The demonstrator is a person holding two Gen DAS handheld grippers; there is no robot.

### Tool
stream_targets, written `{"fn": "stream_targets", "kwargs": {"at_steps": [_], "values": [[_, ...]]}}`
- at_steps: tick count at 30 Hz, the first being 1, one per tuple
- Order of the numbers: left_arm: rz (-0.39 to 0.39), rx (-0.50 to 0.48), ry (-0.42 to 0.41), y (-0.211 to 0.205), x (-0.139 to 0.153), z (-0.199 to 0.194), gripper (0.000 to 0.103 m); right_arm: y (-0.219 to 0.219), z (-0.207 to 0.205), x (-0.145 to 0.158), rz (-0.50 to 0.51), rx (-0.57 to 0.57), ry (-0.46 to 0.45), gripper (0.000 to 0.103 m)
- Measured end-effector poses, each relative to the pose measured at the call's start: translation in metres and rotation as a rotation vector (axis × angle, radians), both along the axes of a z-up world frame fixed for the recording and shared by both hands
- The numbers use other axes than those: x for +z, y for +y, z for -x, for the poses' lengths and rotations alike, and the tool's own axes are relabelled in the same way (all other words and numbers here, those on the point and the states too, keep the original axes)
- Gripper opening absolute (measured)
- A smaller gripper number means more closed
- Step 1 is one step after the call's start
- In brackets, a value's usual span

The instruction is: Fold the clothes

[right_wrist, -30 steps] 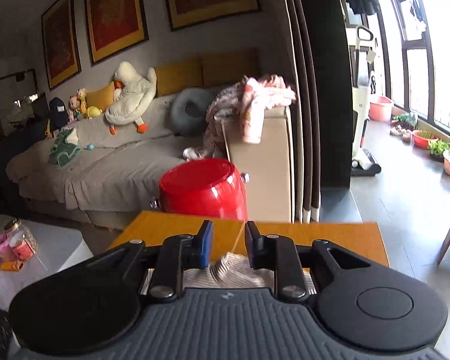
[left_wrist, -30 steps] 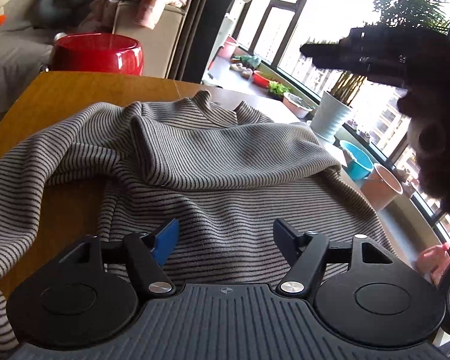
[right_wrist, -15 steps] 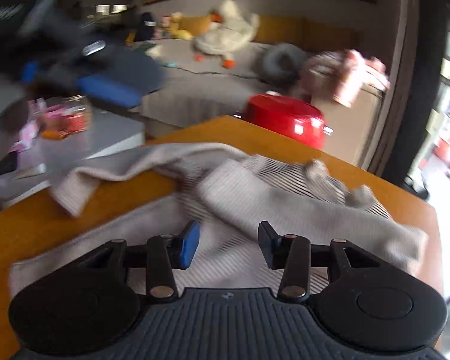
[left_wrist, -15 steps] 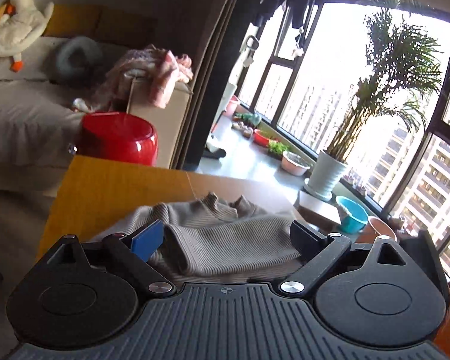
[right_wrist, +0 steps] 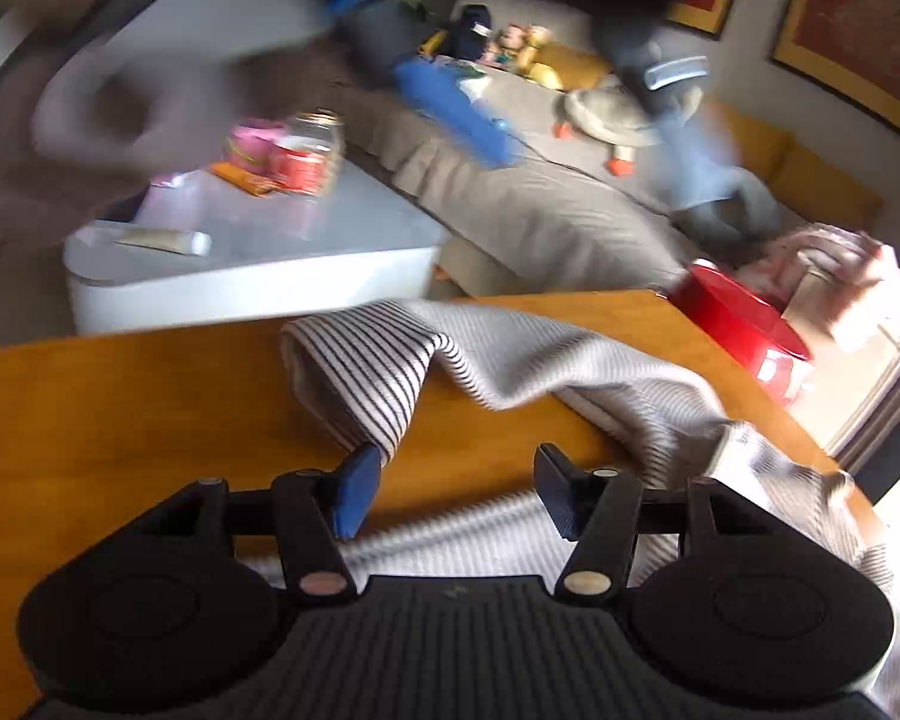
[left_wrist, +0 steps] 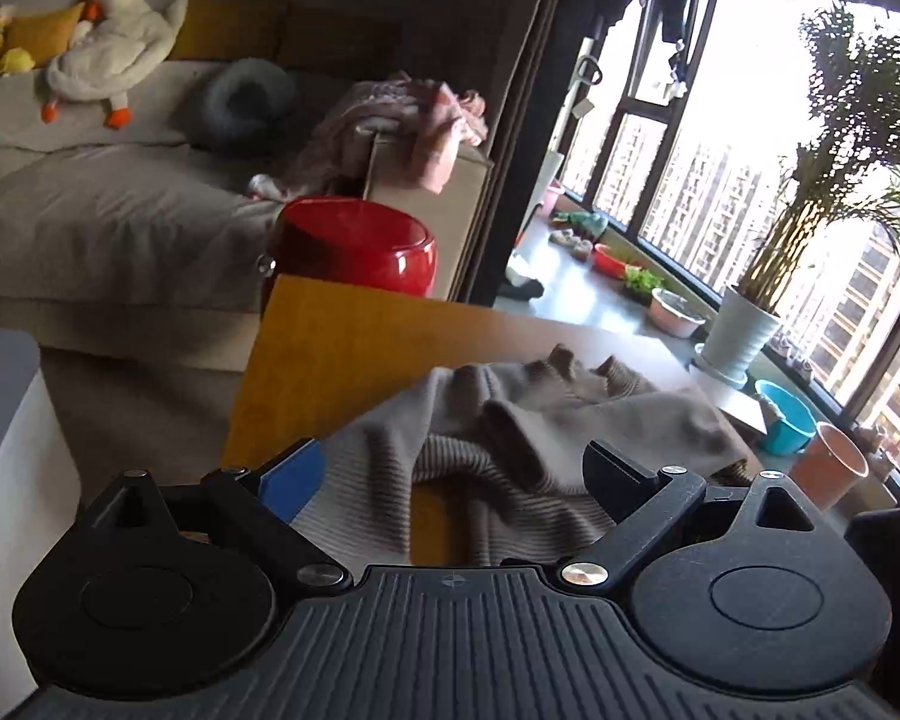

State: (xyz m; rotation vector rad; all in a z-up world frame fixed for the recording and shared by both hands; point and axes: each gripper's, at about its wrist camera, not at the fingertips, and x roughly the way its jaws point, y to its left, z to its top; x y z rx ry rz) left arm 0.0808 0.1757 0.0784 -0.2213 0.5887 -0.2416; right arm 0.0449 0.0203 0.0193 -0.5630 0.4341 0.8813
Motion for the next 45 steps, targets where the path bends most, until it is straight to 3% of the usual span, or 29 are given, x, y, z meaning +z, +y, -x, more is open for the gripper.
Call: {"fn": "stream_targets", "kwargs": {"at_steps": [4, 5, 6, 7, 13, 17, 21, 24, 28, 30, 31, 32, 34, 35, 37, 38, 39, 42, 45], "values": [[0.023, 0.007, 0.028, 0.002, -0.01, -0.003, 0.097, 0.014, 0.008, -0.002, -0.059, 0.071, 0.068, 0.056], [0.019, 0.004, 0.027, 0.0, -0.009, -0.002, 0.097, 0.02, 0.01, -0.004, -0.063, 0.071, 0.072, 0.046], [0.016, 0.0, 0.025, -0.002, -0.008, -0.002, 0.097, 0.024, 0.009, -0.005, -0.07, 0.063, 0.083, 0.017], [0.015, -0.005, 0.021, -0.003, -0.007, -0.002, 0.097, 0.023, 0.005, -0.004, -0.091, 0.043, 0.108, 0.009], [0.026, -0.035, -0.011, -0.009, -0.003, 0.001, 0.097, -0.042, -0.043, 0.042, -0.33, -0.171, 0.261, 0.004], [-0.025, -0.1, -0.052, -0.026, -0.002, 0.007, 0.098, -0.098, -0.066, 0.071, -0.484, -0.307, 0.309, 0.004], [-0.146, -0.194, -0.099, -0.059, -0.01, 0.015, 0.098, -0.129, -0.076, 0.082, -0.554, -0.373, 0.307, 0.004], [-0.309, -0.253, -0.163, -0.093, -0.023, 0.02, 0.098, -0.141, -0.083, 0.086, -0.59, -0.387, 0.329, 0.004], [-0.521, -0.171, -0.289, -0.127, -0.043, 0.007, 0.098, -0.149, -0.096, 0.093, -0.618, -0.38, 0.357, 0.004], [-0.59, -0.119, -0.358, -0.139, -0.05, -0.007, 0.098, -0.151, -0.098, 0.1, -0.629, -0.37, 0.364, 0.004], [-0.607, -0.108, -0.376, -0.143, -0.051, -0.015, 0.086, -0.151, -0.099, 0.103, -0.633, -0.366, 0.363, 0.004], [-0.615, -0.108, -0.381, -0.145, -0.051, -0.025, 0.049, -0.151, -0.099, 0.107, -0.633, -0.368, 0.354, 0.004], [-0.536, -0.089, -0.347, -0.137, -0.044, -0.042, 0.017, -0.153, -0.098, 0.113, -0.629, -0.379, 0.328, 0.004], [-0.484, -0.078, -0.324, -0.131, -0.039, -0.05, 0.016, -0.156, -0.097, 0.114, -0.621, -0.386, 0.312, 0.006], [-0.353, -0.01, -0.287, -0.107, -0.026, -0.062, 0.014, -0.162, -0.092, 0.113, -0.56, -0.42, 0.222, 0.028], [-0.284, 0.031, -0.274, -0.091, -0.02, -0.066, 0.013, -0.161, -0.09, 0.108, -0.507, -0.446, 0.157, 0.051], [-0.219, 0.069, -0.263, -0.076, -0.013, -0.068, 0.012, -0.156, -0.086, 0.098, -0.433, -0.454, 0.103, 0.058], [-0.115, 0.145, -0.255, -0.043, 0.002, -0.073, 0.01, -0.133, -0.077, 0.062, -0.231, -0.417, 0.019, 0.058], [-0.078, 0.185, -0.257, -0.025, 0.012, -0.074, 0.01, -0.098, -0.075, 0.034, -0.179, -0.342, 0.043, 0.058]]}}
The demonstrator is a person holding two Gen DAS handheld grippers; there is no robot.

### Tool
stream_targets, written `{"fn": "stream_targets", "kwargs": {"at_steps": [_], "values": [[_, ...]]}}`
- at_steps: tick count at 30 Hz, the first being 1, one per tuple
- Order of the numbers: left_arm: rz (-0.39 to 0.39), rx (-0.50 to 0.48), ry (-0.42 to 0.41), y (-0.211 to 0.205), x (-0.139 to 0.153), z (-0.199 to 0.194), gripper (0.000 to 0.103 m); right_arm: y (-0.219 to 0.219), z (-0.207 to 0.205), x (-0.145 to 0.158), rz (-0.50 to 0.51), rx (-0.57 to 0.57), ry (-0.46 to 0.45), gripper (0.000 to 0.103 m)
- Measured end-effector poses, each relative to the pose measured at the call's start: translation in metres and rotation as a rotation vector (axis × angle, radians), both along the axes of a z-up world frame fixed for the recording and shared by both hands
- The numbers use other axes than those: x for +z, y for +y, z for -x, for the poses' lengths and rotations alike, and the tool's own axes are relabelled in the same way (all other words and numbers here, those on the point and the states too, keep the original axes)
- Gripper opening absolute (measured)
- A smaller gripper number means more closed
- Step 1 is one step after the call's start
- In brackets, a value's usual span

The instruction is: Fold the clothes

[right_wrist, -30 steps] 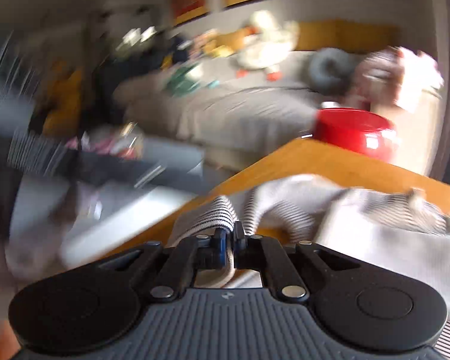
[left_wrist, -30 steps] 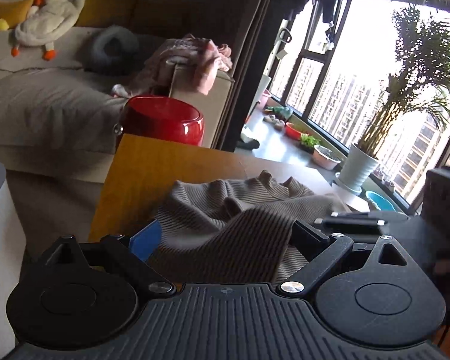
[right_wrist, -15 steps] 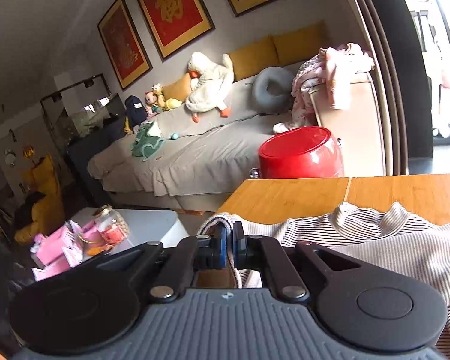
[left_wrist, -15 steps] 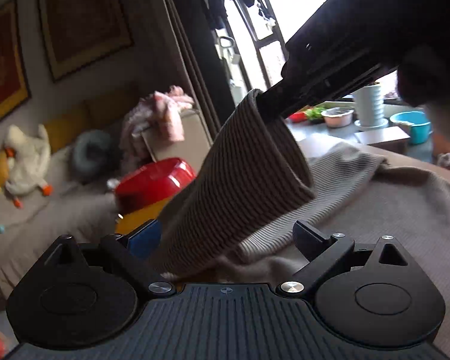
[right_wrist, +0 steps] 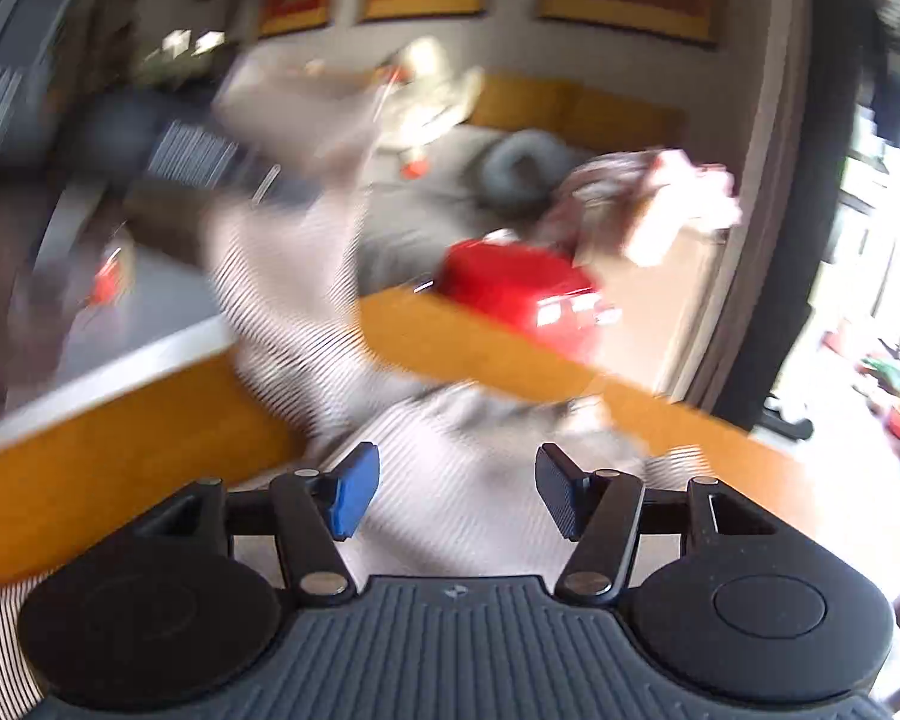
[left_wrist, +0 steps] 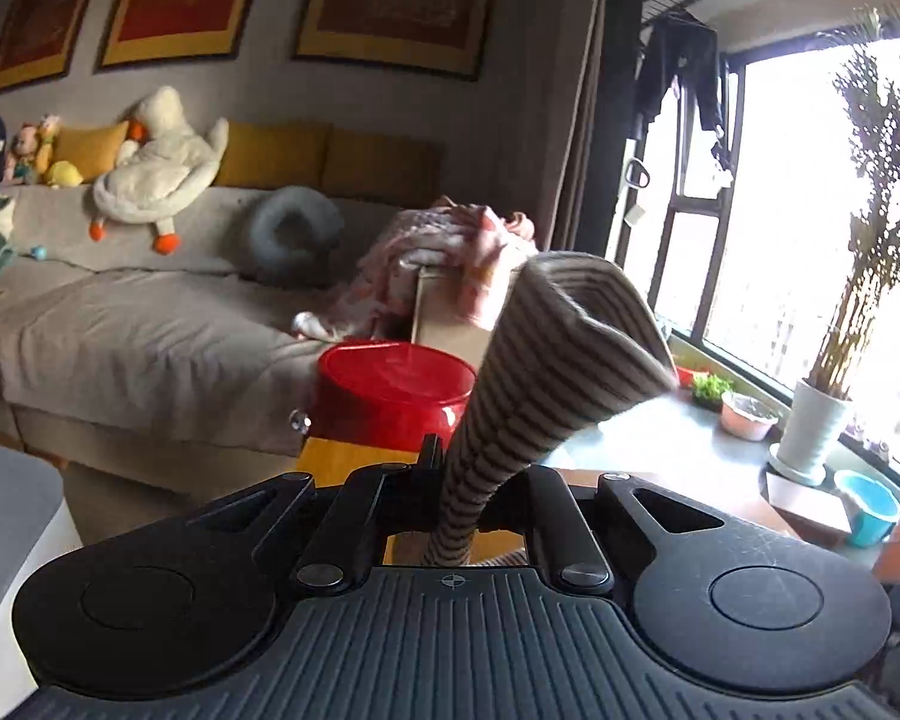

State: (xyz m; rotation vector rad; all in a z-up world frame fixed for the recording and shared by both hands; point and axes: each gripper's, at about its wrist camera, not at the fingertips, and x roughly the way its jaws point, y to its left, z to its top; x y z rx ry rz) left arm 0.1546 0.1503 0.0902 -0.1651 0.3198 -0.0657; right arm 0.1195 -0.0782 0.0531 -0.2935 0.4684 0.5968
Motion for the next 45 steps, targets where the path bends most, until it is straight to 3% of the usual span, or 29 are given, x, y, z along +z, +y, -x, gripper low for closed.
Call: {"fn": "stream_targets", "kwargs": {"at_steps": [4, 5, 6, 8, 11, 16, 19, 23, 26, 31, 34, 37, 39, 41, 45], "values": [[0.014, 0.014, 0.0, 0.009, 0.005, 0.001, 0.01, 0.04, -0.016, -0.029, 0.056, 0.015, 0.039, 0.058], [0.014, 0.015, 0.0, 0.011, 0.006, 0.002, 0.01, 0.048, -0.021, -0.036, 0.077, 0.011, 0.048, 0.045], [0.016, 0.014, 0.0, 0.012, 0.006, 0.001, 0.01, 0.048, -0.028, -0.04, 0.063, 0.008, 0.08, 0.024], [0.024, 0.01, 0.003, 0.014, 0.006, 0.001, 0.01, 0.028, -0.039, -0.031, -0.051, -0.008, 0.143, 0.014], [0.055, -0.002, 0.008, 0.018, 0.002, -0.002, 0.01, -0.017, -0.044, 0.001, -0.167, -0.06, 0.147, 0.01], [0.083, -0.02, -0.003, 0.018, 0.0, -0.005, 0.01, -0.128, -0.048, 0.085, -0.371, -0.315, 0.016, 0.01], [0.089, -0.016, -0.013, 0.02, 0.002, -0.007, 0.01, -0.168, -0.044, 0.129, -0.398, -0.421, -0.111, 0.009], [0.087, -0.003, -0.023, 0.024, 0.007, -0.008, 0.01, -0.163, -0.049, 0.166, -0.372, -0.436, -0.224, 0.01], [0.083, 0.009, -0.03, 0.027, 0.012, -0.007, 0.009, -0.127, -0.066, 0.158, -0.357, -0.377, -0.194, 0.01], [0.066, 0.018, -0.034, 0.03, 0.017, -0.006, 0.009, -0.045, -0.09, 0.089, -0.27, -0.275, -0.047, 0.01], [0.049, 0.019, -0.031, 0.029, 0.019, -0.005, 0.01, -0.002, -0.095, 0.041, -0.211, -0.222, 0.057, 0.012], [0.029, 0.016, -0.029, 0.026, 0.021, -0.006, 0.009, 0.004, -0.093, 0.023, -0.285, -0.16, 0.136, 0.018], [0.02, 0.007, -0.029, 0.019, 0.024, -0.007, 0.01, -0.011, -0.083, 0.028, -0.33, -0.151, 0.119, 0.042], [0.012, -0.009, -0.032, 0.008, 0.027, -0.008, 0.009, -0.036, -0.074, 0.037, -0.337, -0.179, 0.073, 0.055], [-0.005, -0.081, -0.034, -0.036, 0.038, -0.015, 0.009, -0.098, -0.06, 0.045, -0.328, -0.284, 0.003, 0.061]]}}
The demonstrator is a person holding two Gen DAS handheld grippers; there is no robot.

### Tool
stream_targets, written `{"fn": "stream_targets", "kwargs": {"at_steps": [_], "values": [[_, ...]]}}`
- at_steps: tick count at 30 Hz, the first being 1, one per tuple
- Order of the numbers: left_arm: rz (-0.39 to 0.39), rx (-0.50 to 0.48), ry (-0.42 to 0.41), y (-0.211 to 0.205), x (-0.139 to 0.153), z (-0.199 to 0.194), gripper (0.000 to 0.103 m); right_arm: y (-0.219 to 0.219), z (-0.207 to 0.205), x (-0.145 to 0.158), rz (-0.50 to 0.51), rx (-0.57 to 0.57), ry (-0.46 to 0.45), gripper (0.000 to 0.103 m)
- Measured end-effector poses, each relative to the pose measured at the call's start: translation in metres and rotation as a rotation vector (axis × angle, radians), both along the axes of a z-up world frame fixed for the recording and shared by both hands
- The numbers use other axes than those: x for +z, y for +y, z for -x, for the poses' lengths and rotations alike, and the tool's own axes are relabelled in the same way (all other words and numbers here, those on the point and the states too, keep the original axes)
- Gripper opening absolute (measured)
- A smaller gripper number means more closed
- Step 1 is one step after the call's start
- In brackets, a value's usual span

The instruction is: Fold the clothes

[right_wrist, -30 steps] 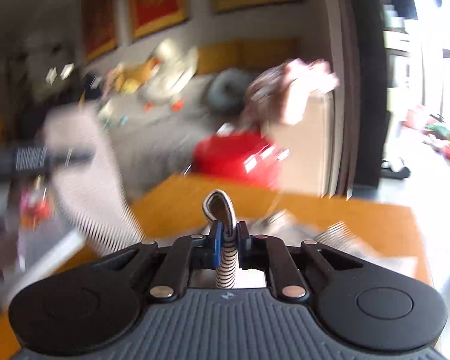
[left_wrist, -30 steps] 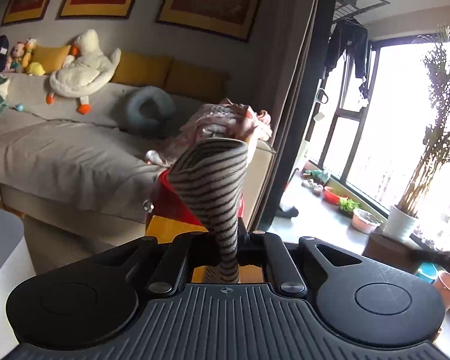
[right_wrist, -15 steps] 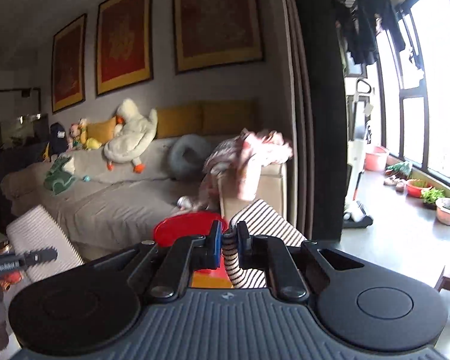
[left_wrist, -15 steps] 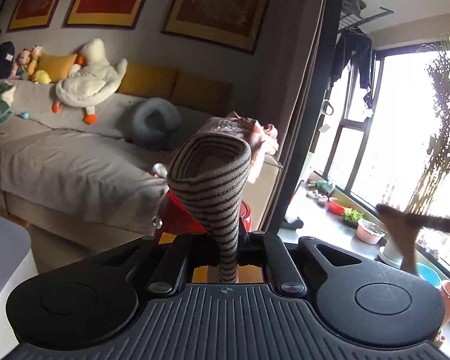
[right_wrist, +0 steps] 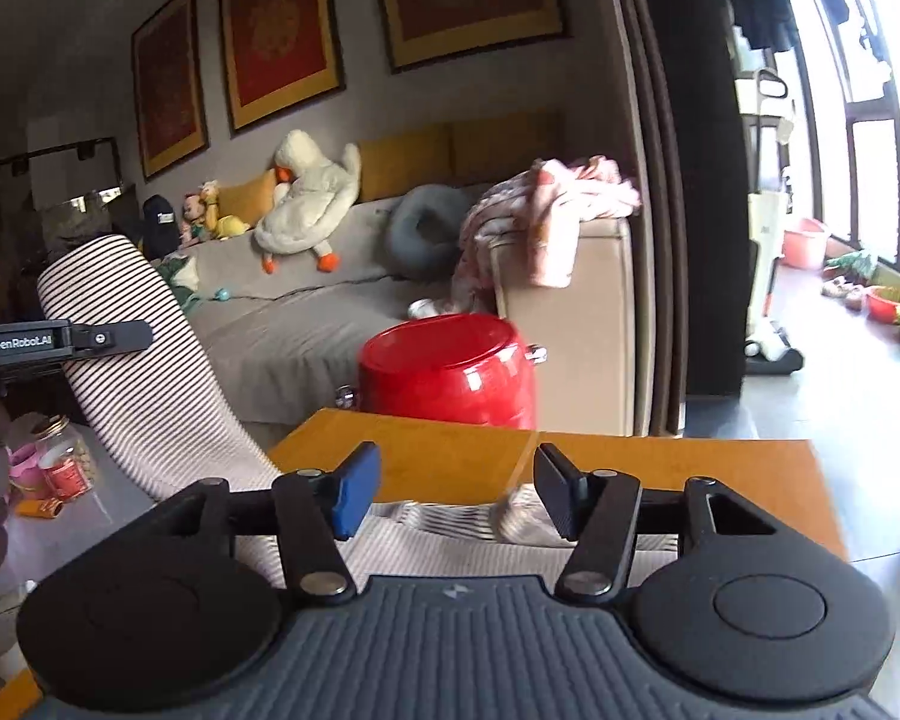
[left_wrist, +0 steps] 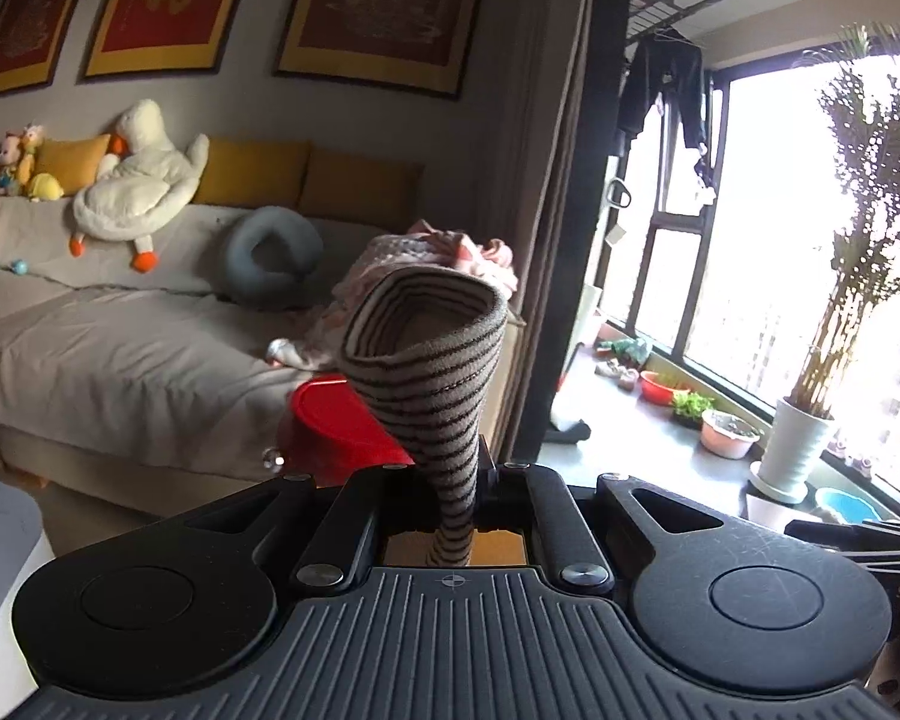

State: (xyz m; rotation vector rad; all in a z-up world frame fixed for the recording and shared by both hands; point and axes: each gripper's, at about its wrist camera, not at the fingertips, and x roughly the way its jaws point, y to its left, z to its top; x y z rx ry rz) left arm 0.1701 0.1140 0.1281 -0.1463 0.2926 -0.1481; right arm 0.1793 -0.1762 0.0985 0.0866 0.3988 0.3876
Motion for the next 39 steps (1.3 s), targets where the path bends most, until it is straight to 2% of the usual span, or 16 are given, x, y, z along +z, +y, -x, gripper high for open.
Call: {"fn": "stream_targets", "kwargs": {"at_steps": [4, 8, 9, 11, 14, 15, 17, 20, 24, 28, 29, 30, 31, 35, 37, 39], "values": [[-0.018, -0.126, 0.002, -0.069, 0.009, -0.012, 0.01, -0.063, 0.011, -0.007, -0.041, -0.12, -0.005, 0.062], [0.099, -0.352, 0.1, -0.135, 0.004, -0.03, 0.014, -0.116, 0.02, -0.025, -0.097, -0.21, 0.007, 0.064], [0.13, -0.393, 0.137, -0.147, 0.0, -0.033, 0.016, -0.126, 0.022, -0.03, -0.107, -0.229, 0.012, 0.064], [0.177, -0.452, 0.19, -0.161, -0.007, -0.034, 0.029, -0.144, 0.026, -0.04, -0.135, -0.27, 0.03, 0.064], [0.196, -0.481, 0.194, -0.162, -0.01, -0.029, 0.042, -0.161, 0.028, -0.052, -0.17, -0.306, 0.049, 0.064], [0.182, -0.47, 0.176, -0.156, -0.009, -0.027, 0.046, -0.163, 0.028, -0.054, -0.178, -0.306, 0.052, 0.064], [0.156, -0.418, 0.149, -0.141, -0.009, -0.023, 0.062, -0.162, 0.026, -0.056, -0.191, -0.294, 0.058, 0.064], [0.113, -0.311, 0.148, -0.109, -0.02, -0.019, 0.071, -0.147, 0.019, -0.055, -0.211, -0.249, 0.068, 0.064], [0.003, -0.218, 0.207, -0.085, -0.068, 0.002, 0.074, -0.116, 0.004, -0.06, -0.248, -0.167, 0.168, 0.064], [-0.071, -0.219, 0.258, -0.08, -0.12, 0.023, 0.077, -0.074, -0.006, -0.086, -0.114, -0.123, 0.291, 0.06], [-0.089, -0.219, 0.264, -0.08, -0.131, 0.027, 0.08, -0.063, -0.006, -0.09, -0.053, -0.119, 0.288, 0.044], [-0.096, -0.211, 0.271, -0.078, -0.136, 0.027, 0.081, -0.054, -0.007, -0.087, -0.013, -0.103, 0.271, 0.016], [-0.092, -0.198, 0.282, -0.075, -0.14, 0.026, 0.082, -0.047, -0.008, -0.081, 0.013, -0.08, 0.253, 0.007], [-0.048, -0.148, 0.306, -0.059, -0.144, 0.023, 0.089, -0.037, -0.012, -0.019, 0.044, -0.037, 0.082, 0.007], [-0.026, -0.126, 0.309, -0.052, -0.144, 0.022, 0.089, -0.042, -0.018, 0.008, 0.044, -0.06, 0.026, 0.007], [-0.028, -0.109, 0.307, -0.05, -0.142, 0.023, 0.089, -0.05, -0.025, 0.012, 0.052, -0.088, 0.028, 0.007]]}}
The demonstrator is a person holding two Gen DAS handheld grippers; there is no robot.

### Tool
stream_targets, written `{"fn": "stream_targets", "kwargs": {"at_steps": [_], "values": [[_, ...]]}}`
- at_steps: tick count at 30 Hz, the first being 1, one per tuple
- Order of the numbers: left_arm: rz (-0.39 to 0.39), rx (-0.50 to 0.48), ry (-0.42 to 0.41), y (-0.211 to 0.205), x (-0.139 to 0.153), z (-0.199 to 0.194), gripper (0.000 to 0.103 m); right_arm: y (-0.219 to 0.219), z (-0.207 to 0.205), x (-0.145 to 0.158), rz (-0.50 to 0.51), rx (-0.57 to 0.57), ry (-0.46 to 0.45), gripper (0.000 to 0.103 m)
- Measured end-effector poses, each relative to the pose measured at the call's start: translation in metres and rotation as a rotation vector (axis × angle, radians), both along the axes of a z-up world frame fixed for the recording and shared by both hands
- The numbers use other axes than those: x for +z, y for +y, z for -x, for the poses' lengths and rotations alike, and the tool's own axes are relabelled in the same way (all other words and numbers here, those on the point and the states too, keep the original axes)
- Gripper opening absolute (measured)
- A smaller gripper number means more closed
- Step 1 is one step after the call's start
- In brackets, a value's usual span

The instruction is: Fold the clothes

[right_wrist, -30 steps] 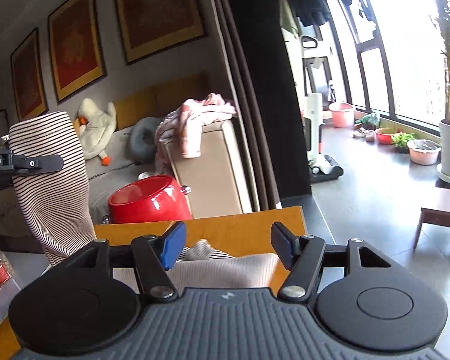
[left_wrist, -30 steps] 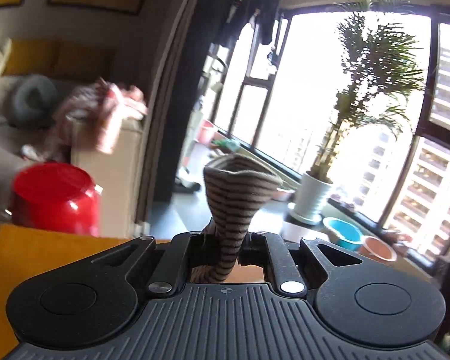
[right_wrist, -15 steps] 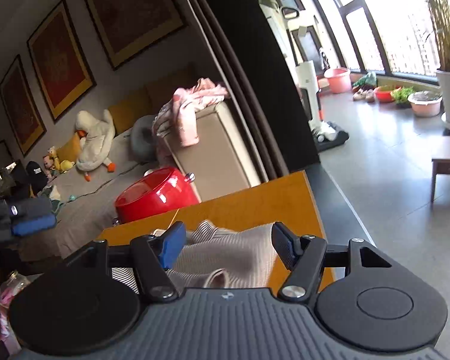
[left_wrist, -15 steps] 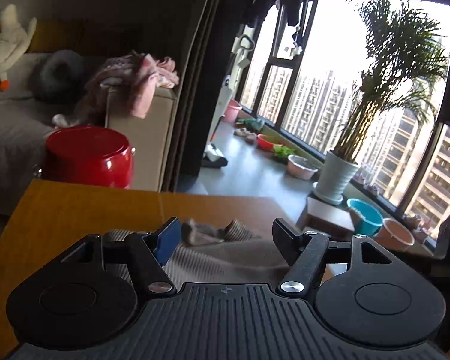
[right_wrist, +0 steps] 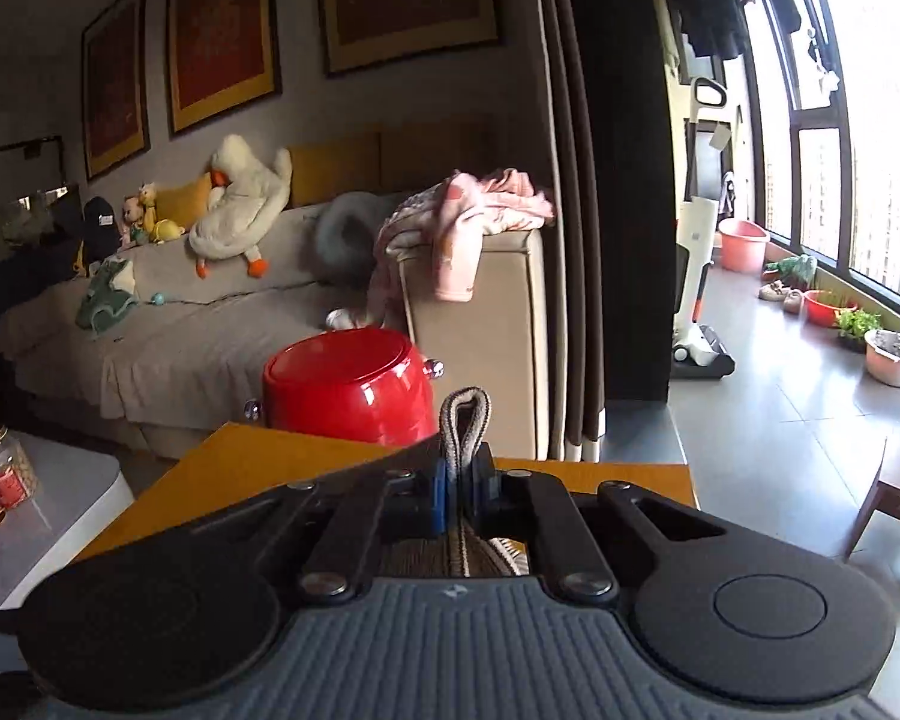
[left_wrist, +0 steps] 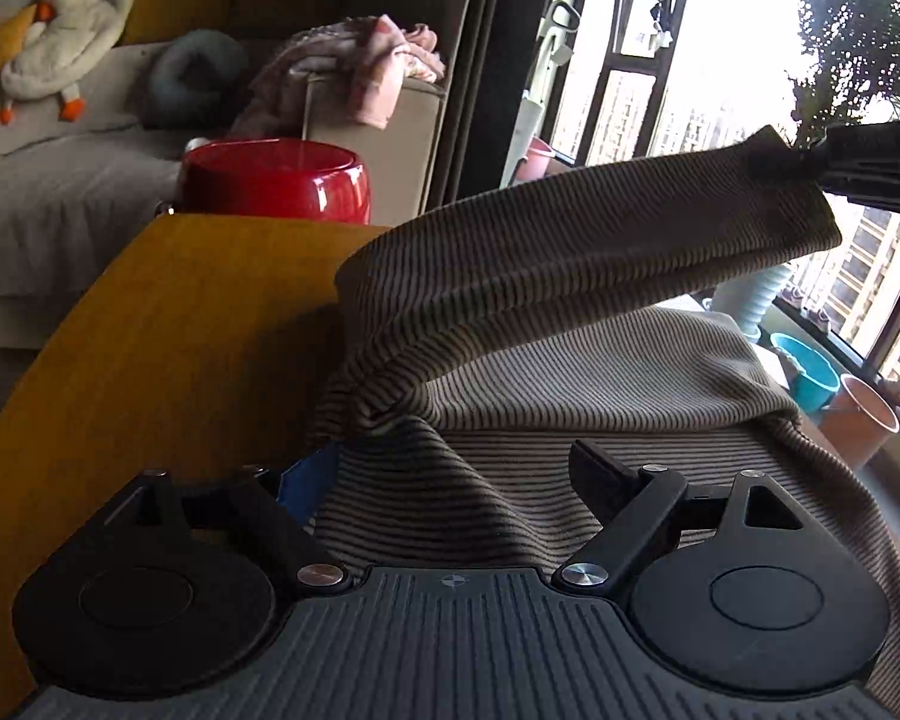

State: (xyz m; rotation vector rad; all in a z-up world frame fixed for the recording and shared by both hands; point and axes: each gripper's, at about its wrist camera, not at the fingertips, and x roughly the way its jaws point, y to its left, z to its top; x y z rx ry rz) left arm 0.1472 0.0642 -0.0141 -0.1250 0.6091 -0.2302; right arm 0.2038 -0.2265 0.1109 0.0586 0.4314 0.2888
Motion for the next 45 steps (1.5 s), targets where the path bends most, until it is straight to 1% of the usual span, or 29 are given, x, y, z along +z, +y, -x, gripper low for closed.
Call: {"fn": "stream_targets", "kwargs": {"at_steps": [2, 3, 5, 6, 7, 8, 9, 10, 11, 12, 13, 14, 15, 16, 18, 20, 22, 23, 24, 25, 27, 30, 37, 42, 45], "values": [[-0.004, 0.016, -0.003, 0.002, 0.001, 0.001, 0.094, -0.01, -0.005, -0.024, 0.004, -0.039, 0.081, 0.007], [-0.004, 0.023, 0.004, 0.004, 0.002, -0.001, 0.094, -0.015, -0.008, -0.039, 0.005, -0.059, 0.128, 0.007], [-0.003, 0.031, 0.026, 0.006, 0.002, -0.005, 0.095, -0.027, -0.011, -0.078, -0.014, -0.107, 0.252, 0.008], [-0.009, 0.03, 0.034, 0.005, 0.003, -0.006, 0.094, -0.032, -0.009, -0.092, -0.025, -0.121, 0.269, 0.009], [-0.022, 0.023, 0.031, 0.004, 0.006, -0.005, 0.094, -0.036, -0.005, -0.103, -0.035, -0.129, 0.26, 0.01], [-0.036, 0.007, 0.016, 0.001, 0.01, -0.003, 0.094, -0.038, -0.002, -0.107, -0.034, -0.128, 0.252, 0.011], [-0.037, -0.01, 0.001, -0.002, 0.016, -0.002, 0.094, -0.038, -0.001, -0.105, -0.024, -0.131, 0.249, 0.015], [-0.029, -0.027, -0.01, -0.005, 0.022, -0.003, 0.094, -0.035, 0.0, -0.101, 0.014, -0.141, 0.237, 0.02], [-0.019, -0.041, -0.019, -0.009, 0.029, -0.004, 0.094, -0.03, 0.001, -0.096, 0.062, -0.153, 0.22, 0.033], [-0.008, -0.053, -0.025, -0.013, 0.035, -0.007, 0.094, -0.026, 0.004, -0.09, 0.107, -0.164, 0.193, 0.043], [-0.005, -0.062, -0.032, -0.019, 0.04, -0.011, 0.094, -0.023, 0.007, -0.084, 0.134, -0.171, 0.16, 0.045], [-0.008, -0.067, -0.04, -0.024, 0.043, -0.016, 0.094, -0.02, 0.012, -0.079, 0.13, -0.173, 0.133, 0.049], [-0.017, -0.073, -0.048, -0.031, 0.043, -0.023, 0.094, -0.02, 0.017, -0.074, 0.087, -0.161, 0.122, 0.053], [-0.03, -0.081, -0.055, -0.038, 0.042, -0.029, 0.094, -0.02, 0.02, -0.07, 0.029, -0.145, 0.118, 0.056], [-0.047, -0.087, -0.047, -0.049, 0.032, -0.045, 0.094, -0.021, 0.025, -0.073, -0.107, -0.087, 0.151, 0.063], [-0.073, -0.078, -0.04, -0.054, 0.019, -0.055, 0.094, -0.018, 0.025, -0.087, -0.182, -0.051, 0.217, 0.065], [-0.108, -0.079, -0.034, -0.058, 0.006, -0.06, 0.094, -0.01, 0.025, -0.104, -0.156, -0.046, 0.221, 0.067], [-0.113, -0.083, -0.032, -0.058, 0.003, -0.06, 0.094, -0.005, 0.024, -0.108, -0.136, -0.033, 0.214, 0.071], [-0.109, -0.087, -0.031, -0.057, 0.002, -0.06, 0.095, -0.001, 0.022, -0.109, -0.118, -0.013, 0.205, 0.081], [-0.104, -0.089, -0.031, -0.056, 0.003, -0.059, 0.095, 0.003, 0.021, -0.11, -0.099, 0.006, 0.196, 0.086], [-0.103, -0.085, -0.03, -0.054, 0.002, -0.056, 0.095, 0.01, 0.014, -0.111, -0.075, 0.045, 0.204, 0.101], [-0.104, -0.067, -0.027, -0.051, 0.001, -0.053, 0.095, 0.016, 0.008, -0.11, -0.052, 0.078, 0.213, 0.103], [-0.102, -0.035, -0.015, -0.043, 0.002, -0.042, 0.095, 0.021, -0.001, -0.11, -0.048, 0.148, 0.222, 0.103], [-0.082, -0.035, -0.006, -0.036, 0.002, -0.037, 0.096, 0.026, 0.005, -0.107, -0.055, 0.141, 0.256, 0.103], [-0.074, -0.039, -0.006, -0.033, 0.004, -0.038, 0.096, 0.029, 0.011, -0.107, -0.055, 0.126, 0.259, 0.103]]}}
